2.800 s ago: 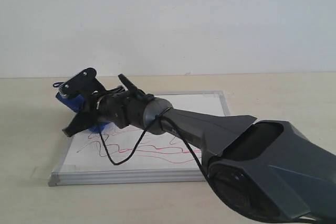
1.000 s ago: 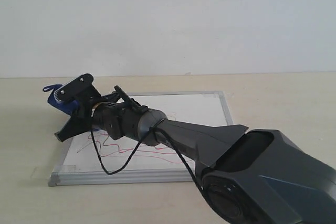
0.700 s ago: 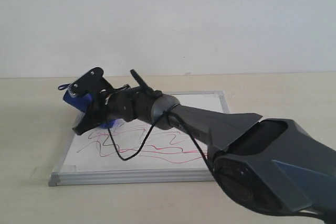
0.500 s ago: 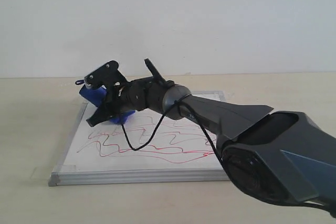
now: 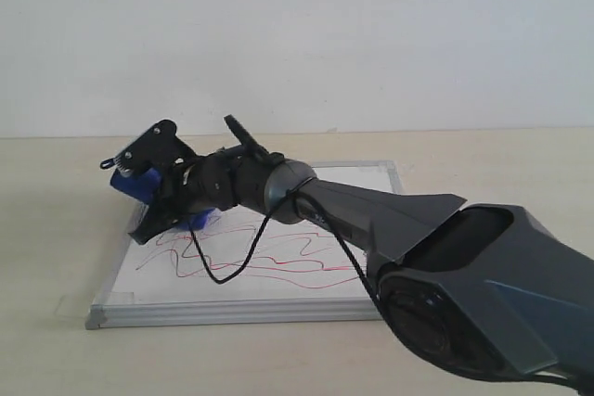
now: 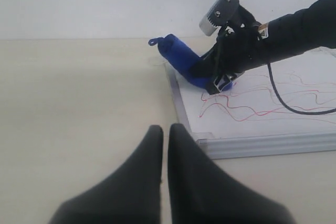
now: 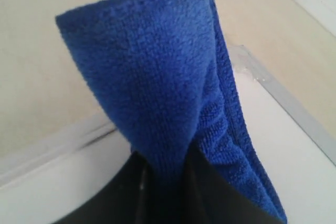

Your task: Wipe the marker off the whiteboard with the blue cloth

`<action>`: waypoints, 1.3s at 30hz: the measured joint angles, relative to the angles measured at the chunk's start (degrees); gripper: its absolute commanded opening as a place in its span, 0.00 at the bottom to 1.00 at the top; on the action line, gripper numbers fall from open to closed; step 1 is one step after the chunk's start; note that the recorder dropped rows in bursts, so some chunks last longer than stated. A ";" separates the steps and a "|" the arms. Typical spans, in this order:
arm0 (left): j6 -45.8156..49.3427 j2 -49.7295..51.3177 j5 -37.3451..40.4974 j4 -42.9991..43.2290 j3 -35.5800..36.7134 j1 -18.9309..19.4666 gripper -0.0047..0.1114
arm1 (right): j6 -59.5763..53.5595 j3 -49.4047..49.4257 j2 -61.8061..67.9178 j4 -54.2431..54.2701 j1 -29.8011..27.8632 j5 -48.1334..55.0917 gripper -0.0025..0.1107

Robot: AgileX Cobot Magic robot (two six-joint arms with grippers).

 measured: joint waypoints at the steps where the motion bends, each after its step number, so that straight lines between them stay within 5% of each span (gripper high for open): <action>1: 0.00 0.00 0.00 0.00 0.00 0.00 0.07 | 0.94 0.00 -0.08 -0.25 -0.79 1.04 0.02; 9: 0.00 0.00 0.00 0.00 0.00 0.00 0.07 | 4.13 -0.34 -0.96 -0.92 -4.60 6.79 0.02; 20: 0.00 0.00 0.00 0.00 0.00 0.00 0.07 | 1.31 -0.34 -2.27 -2.95 3.92 11.60 0.02; 28: 0.00 0.00 0.00 0.00 0.00 0.00 0.07 | 3.97 0.10 -5.64 -8.26 1.45 23.67 0.02; 39: 0.00 0.00 0.00 0.00 0.00 0.00 0.07 | -1.46 0.45 -5.33 2.35 6.19 18.75 0.02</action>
